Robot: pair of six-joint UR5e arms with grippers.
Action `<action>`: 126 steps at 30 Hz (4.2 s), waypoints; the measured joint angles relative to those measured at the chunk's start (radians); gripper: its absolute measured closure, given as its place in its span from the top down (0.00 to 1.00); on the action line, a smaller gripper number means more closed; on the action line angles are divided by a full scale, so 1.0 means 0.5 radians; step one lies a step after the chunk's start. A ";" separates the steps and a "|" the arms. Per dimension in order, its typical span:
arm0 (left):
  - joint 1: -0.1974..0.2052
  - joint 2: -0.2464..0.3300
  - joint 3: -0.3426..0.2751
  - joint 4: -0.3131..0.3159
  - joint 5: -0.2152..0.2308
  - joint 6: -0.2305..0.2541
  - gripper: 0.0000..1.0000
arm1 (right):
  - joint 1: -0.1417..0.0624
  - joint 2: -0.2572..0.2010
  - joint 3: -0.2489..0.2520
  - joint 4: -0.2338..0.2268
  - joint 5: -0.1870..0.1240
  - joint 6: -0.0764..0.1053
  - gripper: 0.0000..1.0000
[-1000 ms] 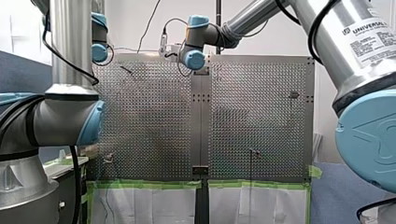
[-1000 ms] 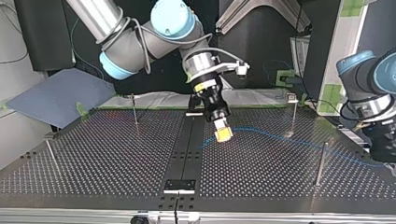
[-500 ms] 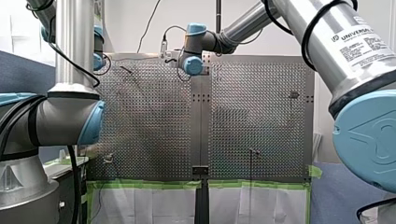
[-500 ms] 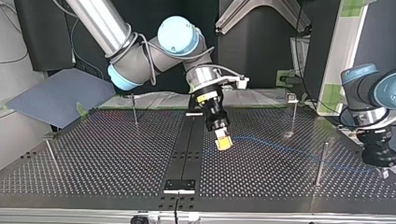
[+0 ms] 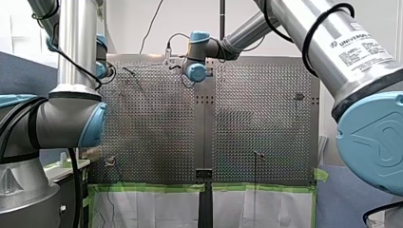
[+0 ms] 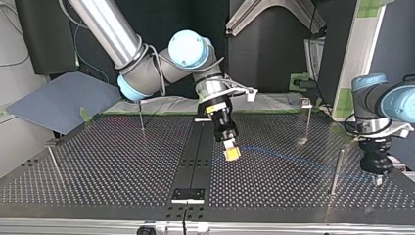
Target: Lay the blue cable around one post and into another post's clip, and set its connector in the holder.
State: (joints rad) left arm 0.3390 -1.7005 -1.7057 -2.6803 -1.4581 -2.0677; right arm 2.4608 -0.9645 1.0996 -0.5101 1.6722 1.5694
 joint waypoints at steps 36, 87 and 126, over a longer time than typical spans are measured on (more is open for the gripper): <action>-0.220 -0.113 -0.213 0.002 -0.052 -0.038 0.45 | -0.024 0.018 0.322 -0.023 0.129 -0.005 0.00; -0.238 -0.206 -0.266 0.124 -0.165 -0.129 1.00 | -0.400 0.022 1.171 -0.745 0.754 0.194 0.00; -0.237 -0.207 -0.266 0.129 -0.177 -0.136 1.00 | -0.902 0.527 1.845 -1.420 0.607 0.366 0.00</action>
State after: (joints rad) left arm 0.2204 -1.8039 -1.8389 -2.6156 -1.5468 -2.1358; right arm 2.0098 -0.7010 2.0222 -1.2201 1.9759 1.7525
